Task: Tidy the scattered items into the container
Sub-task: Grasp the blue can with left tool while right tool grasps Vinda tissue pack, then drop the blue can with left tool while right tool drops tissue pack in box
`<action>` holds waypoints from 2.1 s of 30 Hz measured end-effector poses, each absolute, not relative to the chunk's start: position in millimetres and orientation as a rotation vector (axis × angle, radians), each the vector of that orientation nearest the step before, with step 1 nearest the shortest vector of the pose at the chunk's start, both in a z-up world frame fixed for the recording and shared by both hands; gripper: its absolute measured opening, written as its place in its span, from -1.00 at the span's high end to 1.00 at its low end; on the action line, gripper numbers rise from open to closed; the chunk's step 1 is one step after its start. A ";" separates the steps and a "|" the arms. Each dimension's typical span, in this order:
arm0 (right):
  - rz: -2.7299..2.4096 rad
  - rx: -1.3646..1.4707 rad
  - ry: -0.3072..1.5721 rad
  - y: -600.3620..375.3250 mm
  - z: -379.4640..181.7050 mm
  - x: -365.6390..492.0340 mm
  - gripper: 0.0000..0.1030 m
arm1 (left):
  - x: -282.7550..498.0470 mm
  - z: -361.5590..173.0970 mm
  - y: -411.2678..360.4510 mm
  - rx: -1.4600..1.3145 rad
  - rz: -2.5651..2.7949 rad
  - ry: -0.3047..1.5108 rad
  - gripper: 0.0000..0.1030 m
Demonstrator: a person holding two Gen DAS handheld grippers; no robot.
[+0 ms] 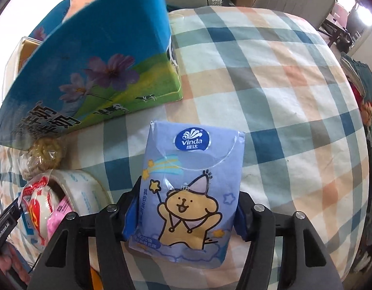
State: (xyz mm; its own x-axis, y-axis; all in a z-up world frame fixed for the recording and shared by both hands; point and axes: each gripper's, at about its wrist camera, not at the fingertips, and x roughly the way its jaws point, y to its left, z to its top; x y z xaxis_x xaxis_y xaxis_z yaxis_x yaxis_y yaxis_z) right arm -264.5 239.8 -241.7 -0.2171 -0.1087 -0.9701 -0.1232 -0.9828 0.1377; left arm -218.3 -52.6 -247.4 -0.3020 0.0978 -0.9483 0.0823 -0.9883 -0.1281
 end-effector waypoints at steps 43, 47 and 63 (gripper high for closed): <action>2.745 -1.853 -0.041 157.9 -151.1 -497.8 -0.21 | -531.8 -166.5 -16.3 -1.649 2.428 -0.081 0.05; 2.735 -1.857 -0.035 160.5 -154.2 -507.5 -0.21 | -539.0 -174.4 -9.8 -1.660 2.417 -0.071 0.05; 2.803 -1.838 0.161 188.2 -134.7 -482.1 -0.48 | -447.4 -113.4 -69.9 -1.555 2.419 -0.296 -0.59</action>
